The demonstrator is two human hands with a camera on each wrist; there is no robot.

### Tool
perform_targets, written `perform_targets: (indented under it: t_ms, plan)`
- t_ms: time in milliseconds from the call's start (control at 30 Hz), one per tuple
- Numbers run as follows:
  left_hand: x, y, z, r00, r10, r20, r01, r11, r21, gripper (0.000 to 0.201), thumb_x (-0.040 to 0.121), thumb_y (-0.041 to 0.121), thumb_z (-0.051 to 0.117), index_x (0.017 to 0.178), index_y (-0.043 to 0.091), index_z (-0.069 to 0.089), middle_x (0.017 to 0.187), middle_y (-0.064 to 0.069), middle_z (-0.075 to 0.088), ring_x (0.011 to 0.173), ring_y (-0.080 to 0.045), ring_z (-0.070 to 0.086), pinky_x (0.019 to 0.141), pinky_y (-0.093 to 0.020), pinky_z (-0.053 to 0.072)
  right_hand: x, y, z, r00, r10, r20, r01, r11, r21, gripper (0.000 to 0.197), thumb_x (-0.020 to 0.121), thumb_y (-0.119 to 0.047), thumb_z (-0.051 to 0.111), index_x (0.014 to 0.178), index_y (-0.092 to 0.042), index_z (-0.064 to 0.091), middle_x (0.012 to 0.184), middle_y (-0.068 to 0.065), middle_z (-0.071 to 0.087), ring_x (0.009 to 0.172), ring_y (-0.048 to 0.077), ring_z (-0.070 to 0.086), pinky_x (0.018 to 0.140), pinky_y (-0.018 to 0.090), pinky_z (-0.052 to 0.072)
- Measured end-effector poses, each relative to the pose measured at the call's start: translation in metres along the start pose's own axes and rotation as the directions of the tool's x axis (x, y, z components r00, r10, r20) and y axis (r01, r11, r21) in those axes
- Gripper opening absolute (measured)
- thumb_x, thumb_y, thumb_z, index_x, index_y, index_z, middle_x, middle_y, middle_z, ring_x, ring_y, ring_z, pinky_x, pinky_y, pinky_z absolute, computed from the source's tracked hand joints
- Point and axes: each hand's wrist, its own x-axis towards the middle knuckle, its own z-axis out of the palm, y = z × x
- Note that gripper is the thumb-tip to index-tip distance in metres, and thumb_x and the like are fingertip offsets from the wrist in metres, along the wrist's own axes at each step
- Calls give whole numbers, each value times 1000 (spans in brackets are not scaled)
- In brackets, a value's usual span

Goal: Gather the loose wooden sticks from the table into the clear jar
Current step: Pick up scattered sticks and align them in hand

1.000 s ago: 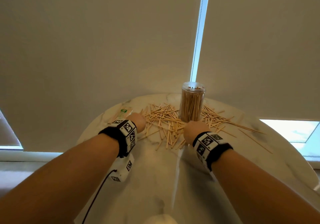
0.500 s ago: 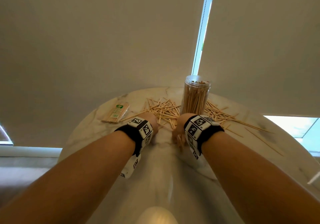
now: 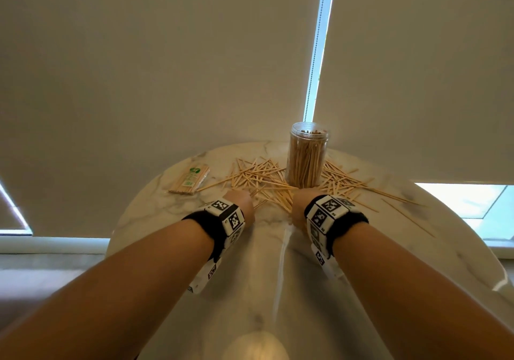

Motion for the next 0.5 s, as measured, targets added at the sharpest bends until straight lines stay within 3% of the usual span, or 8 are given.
perform_targets:
  t_ms: [100,167,233,300,367,433,500]
  plan:
    - [-11,6,-1,1000,14,1,-14,999,-30,30,99,25,56,119,3,62,121,-11,65,112,-25,63,85,-27,50,-11,6,3,999,26,20,-27,999,39,23,96,-16,57,74,-12,51,70,1,46,65,18,49,69,29,43]
    - [-19,12,0,1000,2,-6,-2,999,-44,30,101,25,53,121,4,62,123,-11,64,113,-24,63,88,-27,50,-18,6,4,997,23,73,-25,999,27,11,97,-16,56,91,-9,62,77,4,52,81,23,54,74,30,44]
    - [-24,17,5,1000,-23,2,23,998,-52,31,101,29,51,119,6,61,121,-10,65,109,-25,64,82,-28,50,-24,5,3,996,18,91,-20,999,27,21,97,-15,55,112,-6,66,86,7,55,95,26,59,77,30,46]
    - [-28,23,8,1000,-27,4,27,998,-64,35,99,35,54,117,6,61,117,-10,65,105,-25,64,75,-27,47,-29,8,4,994,34,99,-39,998,57,27,100,-13,50,121,-3,64,93,8,54,109,28,61,84,31,47]
    - [-34,29,6,999,-23,26,24,998,-52,34,100,29,55,122,4,59,122,-11,64,110,-26,63,81,-27,49,-36,10,4,993,43,106,-49,997,62,30,102,-13,47,127,-2,60,108,13,57,119,28,58,91,30,47]
    - [-38,35,4,1000,-8,29,9,999,-38,33,102,17,50,130,2,55,133,-13,59,121,-27,59,94,-29,48,-38,11,5,994,29,104,-35,998,57,33,103,-15,48,130,0,58,127,15,59,123,28,56,95,31,46]
    - [-42,40,2,1000,14,23,-13,998,-64,34,103,15,46,134,1,52,138,-14,55,125,-27,55,99,-30,45,-46,11,7,993,23,113,-27,999,30,35,104,-19,44,132,0,56,134,15,57,124,29,55,98,31,46]
